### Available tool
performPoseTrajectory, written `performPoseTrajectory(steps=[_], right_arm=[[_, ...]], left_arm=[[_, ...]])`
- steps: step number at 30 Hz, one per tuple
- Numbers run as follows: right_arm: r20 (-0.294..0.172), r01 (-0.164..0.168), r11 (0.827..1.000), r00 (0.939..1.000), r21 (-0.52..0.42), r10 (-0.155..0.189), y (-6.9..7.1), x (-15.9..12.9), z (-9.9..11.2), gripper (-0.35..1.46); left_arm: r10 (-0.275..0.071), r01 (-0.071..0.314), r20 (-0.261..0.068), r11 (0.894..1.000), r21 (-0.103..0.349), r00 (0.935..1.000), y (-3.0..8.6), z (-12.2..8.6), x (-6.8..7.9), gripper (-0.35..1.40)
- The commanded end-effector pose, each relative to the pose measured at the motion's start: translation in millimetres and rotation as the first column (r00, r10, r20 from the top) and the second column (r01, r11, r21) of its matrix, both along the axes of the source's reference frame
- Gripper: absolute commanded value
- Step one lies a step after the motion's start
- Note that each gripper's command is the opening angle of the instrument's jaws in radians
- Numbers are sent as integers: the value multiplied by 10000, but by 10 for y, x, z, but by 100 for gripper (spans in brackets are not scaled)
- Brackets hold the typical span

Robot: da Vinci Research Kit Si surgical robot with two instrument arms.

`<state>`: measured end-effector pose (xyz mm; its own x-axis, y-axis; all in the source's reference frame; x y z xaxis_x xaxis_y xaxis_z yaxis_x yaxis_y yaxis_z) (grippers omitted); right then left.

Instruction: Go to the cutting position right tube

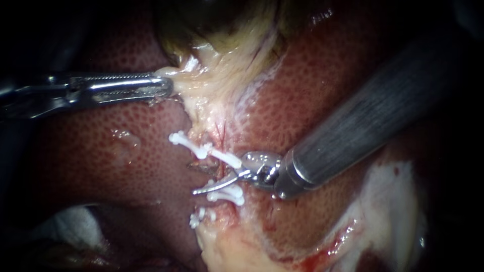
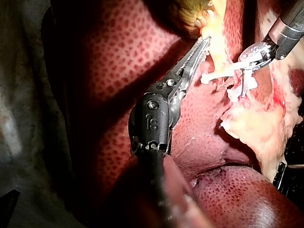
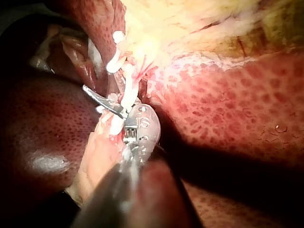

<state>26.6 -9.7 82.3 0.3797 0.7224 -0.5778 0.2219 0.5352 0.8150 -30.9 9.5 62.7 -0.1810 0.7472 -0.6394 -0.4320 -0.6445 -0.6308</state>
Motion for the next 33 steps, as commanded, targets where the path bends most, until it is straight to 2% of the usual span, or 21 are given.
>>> performPoseTrajectory(steps=[1,18,19,21,23,26,33], right_arm=[[-1,2,10000,10000,0,-2,0,0,0,105],[106,-147,9999,9998,-3,147,1,1,2,100],[121,-171,9999,9998,-13,171,2,0,3,61],[363,-89,9981,9993,616,67,3,-6,5,-35],[573,-69,9986,9984,529,38,7,-6,10,-35],[581,-81,9986,9983,529,50,12,-9,16,-35],[606,-95,9983,9981,570,60,11,-10,15,-35]], left_arm=[[0,0,1,10000,-1,10000,0,0,0,-35],[-2,2,-2,10000,-5,10000,0,1,0,-35],[-3,3,-2,10000,-5,10000,0,1,0,-35],[-3,3,-2,10000,-5,10000,0,1,-1,-35],[-3,3,-3,10000,-6,10000,0,1,-1,-35],[-25,25,16,10000,-15,10000,0,1,-1,-35],[-23,23,17,10000,-15,10000,0,1,-1,-35]])
